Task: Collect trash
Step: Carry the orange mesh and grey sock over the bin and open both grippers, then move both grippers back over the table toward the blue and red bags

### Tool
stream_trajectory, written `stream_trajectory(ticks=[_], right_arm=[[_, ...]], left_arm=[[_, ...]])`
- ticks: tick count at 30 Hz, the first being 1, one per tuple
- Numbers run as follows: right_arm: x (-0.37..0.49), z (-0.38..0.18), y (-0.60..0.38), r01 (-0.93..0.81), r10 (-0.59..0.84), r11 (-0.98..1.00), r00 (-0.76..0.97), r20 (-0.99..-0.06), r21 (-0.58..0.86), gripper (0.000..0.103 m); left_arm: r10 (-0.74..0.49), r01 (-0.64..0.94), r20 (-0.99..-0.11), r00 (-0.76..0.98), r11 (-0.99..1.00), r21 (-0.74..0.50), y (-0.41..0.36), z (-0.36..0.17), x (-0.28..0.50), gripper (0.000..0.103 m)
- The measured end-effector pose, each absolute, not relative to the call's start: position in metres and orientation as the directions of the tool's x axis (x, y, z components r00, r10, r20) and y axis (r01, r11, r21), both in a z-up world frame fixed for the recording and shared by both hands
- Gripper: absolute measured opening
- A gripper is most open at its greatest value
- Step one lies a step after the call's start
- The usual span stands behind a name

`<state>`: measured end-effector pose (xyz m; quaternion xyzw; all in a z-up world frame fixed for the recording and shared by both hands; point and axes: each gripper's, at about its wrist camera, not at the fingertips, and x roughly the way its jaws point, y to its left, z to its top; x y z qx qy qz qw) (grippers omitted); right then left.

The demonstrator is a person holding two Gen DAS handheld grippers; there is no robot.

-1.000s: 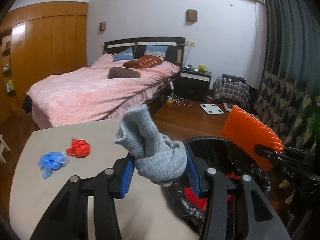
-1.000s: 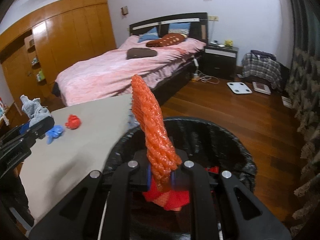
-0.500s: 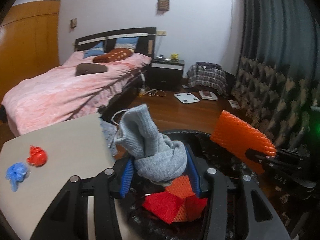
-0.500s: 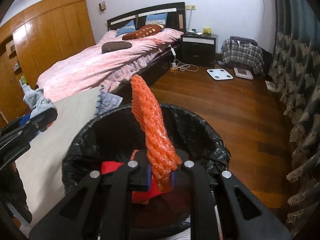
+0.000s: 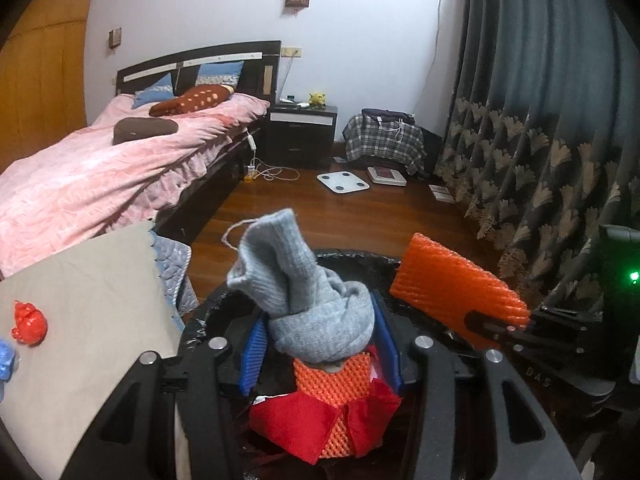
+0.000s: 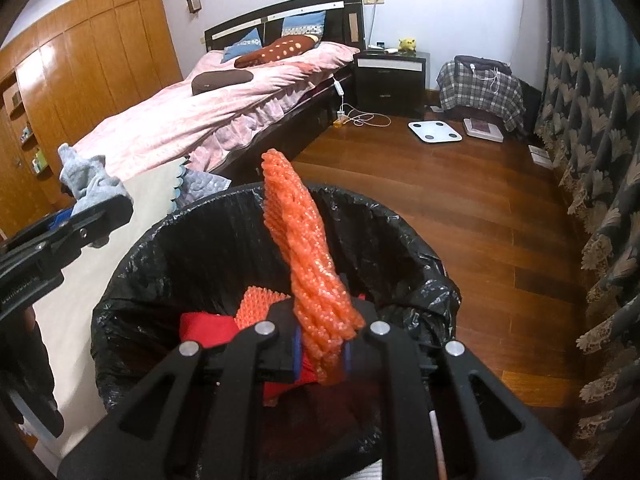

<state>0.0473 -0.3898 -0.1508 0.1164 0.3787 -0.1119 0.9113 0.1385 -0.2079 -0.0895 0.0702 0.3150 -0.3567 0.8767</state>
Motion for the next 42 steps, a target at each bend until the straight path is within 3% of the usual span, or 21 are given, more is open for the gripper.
stream_trajectory(ticks=[3,4,5,7,10,14,20,42], right_arm=[[0.048,-0.154,-0.391,0.295,-0.123,0.948,0.68,-0.723,0.116,0.019],[0.048,-0.153,-0.39,0.296,-0.123,0.948,0.679,-0.724,0.116,0.025],[0.048,-0.154,-0.39,0.298,-0.126,0.948,0.679,-0.724,0.114,0.041],[0.046,-0.153,-0.39,0.301,-0.135,0.947,0.686,-0.715,0.11,0.059],[0.043,-0.151,-0.39,0.307,-0.153,0.947,0.69,-0.708,0.095,0.064],[0.038,-0.145,-0.389,0.324,-0.181,0.943,0.699,-0.691,0.08,0.088],[0.029,-0.126,-0.37,0.277,-0.168,0.958,0.743,-0.648,0.069,0.096],[0.145,-0.094,-0.211,-0.029,0.071,0.996,0.791,-0.607,0.079,0.097]], left_arm=[[-0.591,0.675,-0.607,0.532,0.728,-0.118,-0.21,-0.091,0.141,0.053],[-0.6,0.681,-0.61,0.518,0.72,-0.13,-0.208,-0.092,0.142,0.057],[-0.604,0.682,-0.611,0.512,0.718,-0.138,-0.207,-0.092,0.143,0.062],[-0.609,0.68,-0.607,0.511,0.718,-0.148,-0.204,-0.09,0.144,0.07],[-0.607,0.667,-0.602,0.519,0.728,-0.158,-0.197,-0.088,0.146,0.072],[-0.575,0.625,-0.584,0.573,0.768,-0.142,-0.18,-0.079,0.149,0.083],[-0.488,0.53,-0.544,0.682,0.843,-0.093,-0.13,-0.062,0.15,0.097],[-0.079,0.086,-0.569,0.818,0.996,-0.015,0.086,-0.078,0.172,0.097]])
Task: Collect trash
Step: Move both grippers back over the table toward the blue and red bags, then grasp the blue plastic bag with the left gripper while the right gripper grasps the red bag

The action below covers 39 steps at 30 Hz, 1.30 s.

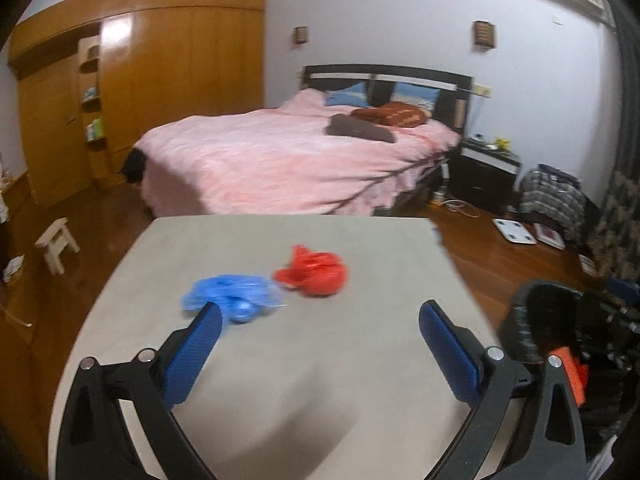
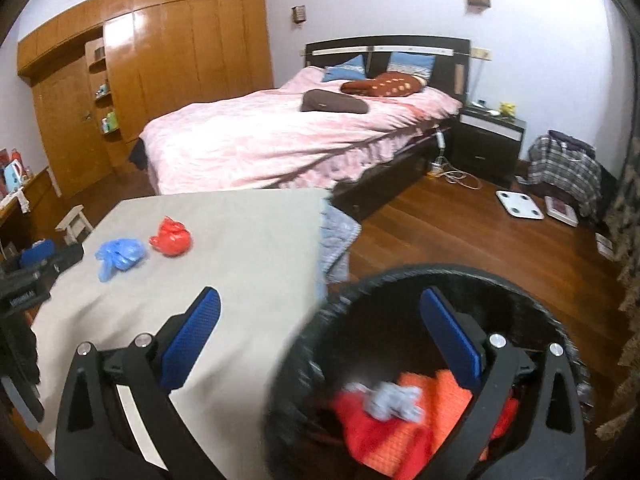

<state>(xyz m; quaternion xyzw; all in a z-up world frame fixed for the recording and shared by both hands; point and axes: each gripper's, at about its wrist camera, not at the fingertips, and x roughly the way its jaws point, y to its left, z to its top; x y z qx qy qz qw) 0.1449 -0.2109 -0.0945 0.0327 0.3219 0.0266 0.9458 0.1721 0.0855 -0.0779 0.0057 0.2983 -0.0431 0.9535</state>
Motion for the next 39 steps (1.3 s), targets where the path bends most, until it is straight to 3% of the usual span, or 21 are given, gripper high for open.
stream_trajectory(ticks=[13,28,30,35,39], right_arm=[[0.249,-0.124,-0.114,-0.119,0.149,0.989,0.772,-0.618,0.091,0.097],[0.309,-0.166,-0.09,-0.1,0.123,0.992,0.727,-0.675,0.074,0.097],[0.312,-0.168,-0.089,-0.1,0.125,0.992,0.725,-0.678,0.076,0.097],[0.317,-0.171,-0.081,-0.117,0.138,0.99,0.72,-0.68,0.076,0.097],[0.321,-0.172,-0.069,-0.141,0.158,0.987,0.714,-0.682,0.081,0.097]], left_arm=[[0.041,-0.05,-0.63,0.776,0.999,0.004,0.161,-0.13,0.247,0.097],[-0.02,-0.052,-0.738,0.674,0.996,-0.075,0.172,-0.184,0.314,0.097],[-0.039,-0.042,-0.747,0.663,0.995,-0.09,0.171,-0.187,0.317,0.091],[-0.105,0.019,-0.757,0.644,0.992,-0.122,0.165,-0.191,0.32,0.052],[-0.113,0.009,-0.741,0.662,0.99,-0.143,0.172,-0.186,0.314,0.046]])
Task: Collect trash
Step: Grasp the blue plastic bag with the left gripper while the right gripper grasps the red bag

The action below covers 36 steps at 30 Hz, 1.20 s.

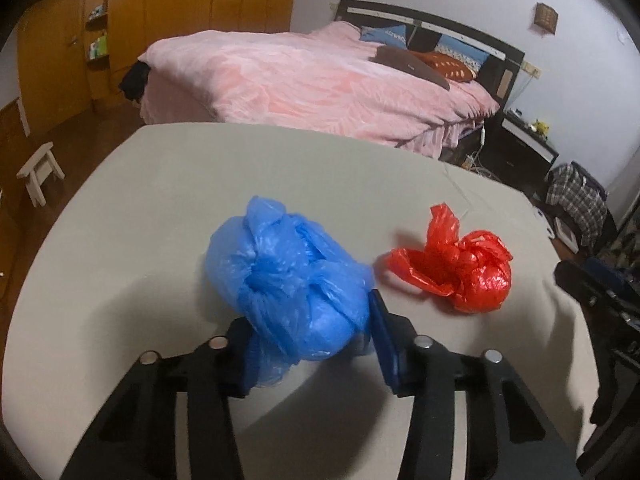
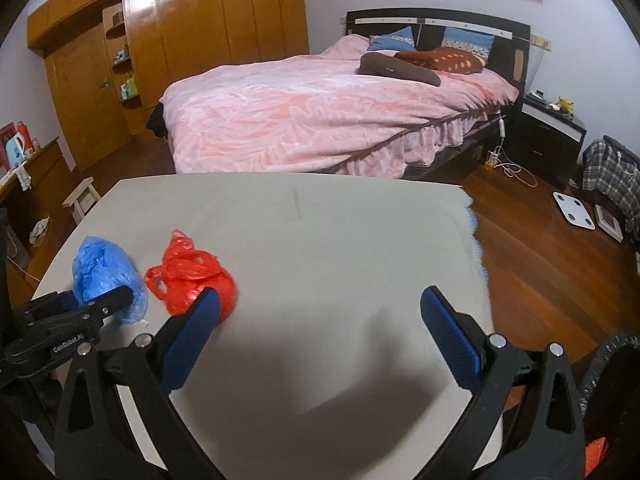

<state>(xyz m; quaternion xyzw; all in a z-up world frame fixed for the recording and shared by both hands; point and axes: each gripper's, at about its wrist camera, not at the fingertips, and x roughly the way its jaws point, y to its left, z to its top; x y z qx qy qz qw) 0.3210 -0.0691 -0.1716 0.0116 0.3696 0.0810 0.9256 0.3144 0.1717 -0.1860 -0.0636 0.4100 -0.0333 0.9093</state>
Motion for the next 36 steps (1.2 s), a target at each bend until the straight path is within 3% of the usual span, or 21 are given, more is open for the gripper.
stream_trajectory(ticks=[10,19,21,22,24,26,31,36], right_arm=[[0.337,-0.174,-0.028,-0.206,0.221,0.973,0.689,-0.69,0.106,0.097],[0.355,-0.193,0.013,-0.247,0.233,0.964,0.63,-0.741,0.094,0.097],[0.356,-0.196,0.019,-0.261,0.235,0.961,0.617,-0.752,0.086,0.084],[0.356,-0.198,0.023,-0.269,0.236,0.959,0.606,-0.76,0.083,0.071],[0.358,-0.202,0.027,-0.281,0.245,0.955,0.586,-0.772,0.089,0.067],[0.358,-0.204,0.028,-0.287,0.249,0.954,0.579,-0.777,0.091,0.057],[0.353,-0.203,0.031,-0.318,0.274,0.943,0.569,-0.776,0.1,0.049],[0.344,-0.194,0.024,-0.319,0.292,0.94,0.585,-0.757,0.117,0.048]], left_arm=[[-0.002,-0.06,-0.722,0.692,0.996,-0.061,0.214,-0.177,0.302,0.045],[0.024,-0.119,-0.73,0.683,0.99,-0.079,0.242,-0.183,0.3,0.045],[0.026,-0.122,-0.732,0.681,0.99,-0.078,0.242,-0.185,0.299,0.045],[0.027,-0.121,-0.733,0.68,0.99,-0.076,0.243,-0.185,0.299,0.045],[0.028,-0.12,-0.733,0.679,0.99,-0.073,0.243,-0.186,0.298,0.045],[0.03,-0.119,-0.736,0.677,0.99,-0.069,0.242,-0.186,0.298,0.045],[0.04,-0.119,-0.737,0.674,0.991,-0.054,0.24,-0.186,0.298,0.045],[0.046,-0.11,-0.721,0.691,0.993,-0.043,0.235,-0.178,0.293,0.045]])
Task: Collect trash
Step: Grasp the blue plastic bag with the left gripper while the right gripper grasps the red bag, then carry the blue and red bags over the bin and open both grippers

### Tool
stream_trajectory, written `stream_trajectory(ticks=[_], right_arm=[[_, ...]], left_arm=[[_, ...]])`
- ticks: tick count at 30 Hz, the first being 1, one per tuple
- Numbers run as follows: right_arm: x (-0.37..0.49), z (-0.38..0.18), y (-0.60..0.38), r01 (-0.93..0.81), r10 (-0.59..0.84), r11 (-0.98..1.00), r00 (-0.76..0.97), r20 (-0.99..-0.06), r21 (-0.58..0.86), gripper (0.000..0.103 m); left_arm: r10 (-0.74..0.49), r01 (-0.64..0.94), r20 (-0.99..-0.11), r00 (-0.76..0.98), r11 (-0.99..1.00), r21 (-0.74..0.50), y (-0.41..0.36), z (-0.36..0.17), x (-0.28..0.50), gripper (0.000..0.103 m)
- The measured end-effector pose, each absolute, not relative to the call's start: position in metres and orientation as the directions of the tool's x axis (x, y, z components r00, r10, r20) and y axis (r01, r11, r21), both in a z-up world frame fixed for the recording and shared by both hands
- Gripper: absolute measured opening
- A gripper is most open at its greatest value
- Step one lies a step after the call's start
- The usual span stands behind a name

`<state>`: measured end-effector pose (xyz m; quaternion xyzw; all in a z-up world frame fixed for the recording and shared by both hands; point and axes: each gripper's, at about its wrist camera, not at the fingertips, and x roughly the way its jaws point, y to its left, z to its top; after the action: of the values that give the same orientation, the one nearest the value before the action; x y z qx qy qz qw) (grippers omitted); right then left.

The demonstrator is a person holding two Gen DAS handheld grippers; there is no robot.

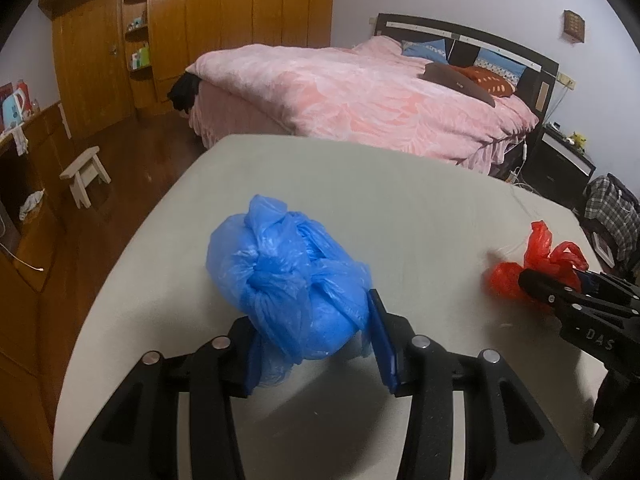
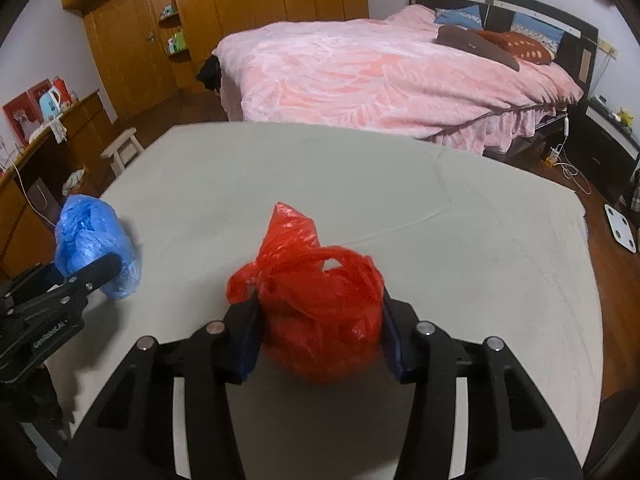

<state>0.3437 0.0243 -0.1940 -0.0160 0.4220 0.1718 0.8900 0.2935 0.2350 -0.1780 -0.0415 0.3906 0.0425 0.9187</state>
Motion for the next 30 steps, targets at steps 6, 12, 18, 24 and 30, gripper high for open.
stream_trajectory(ticks=[6,12,18,24,30], right_arm=[[0.327,-0.167,0.006,-0.311,0.303,0.942,0.624,-0.72,0.127,0.048],[0.308,-0.144,-0.02,-0.283,0.309,0.946,0.647,-0.697,0.157,0.049],[0.279,-0.123,-0.044,-0.269,0.305,0.949,0.663,-0.684,0.163,0.049],[0.248,-0.103,-0.062,-0.266,0.301,0.951,0.687,-0.661,0.156,0.049],[0.212,-0.085,-0.078,-0.278,0.312,0.948,0.699,-0.643,0.158,0.05]], left_arm=[[0.039,-0.096,-0.686,0.726,0.994,-0.044,0.221,-0.156,0.278,0.045],[0.03,-0.066,-0.659,0.751,0.997,-0.03,0.2,-0.136,0.26,0.045],[0.015,-0.041,-0.642,0.767,0.999,-0.026,0.175,-0.117,0.236,0.045],[-0.004,-0.026,-0.629,0.777,0.999,-0.039,0.152,-0.099,0.214,0.045],[-0.027,0.001,-0.61,0.792,0.999,-0.042,0.129,-0.08,0.188,0.045]])
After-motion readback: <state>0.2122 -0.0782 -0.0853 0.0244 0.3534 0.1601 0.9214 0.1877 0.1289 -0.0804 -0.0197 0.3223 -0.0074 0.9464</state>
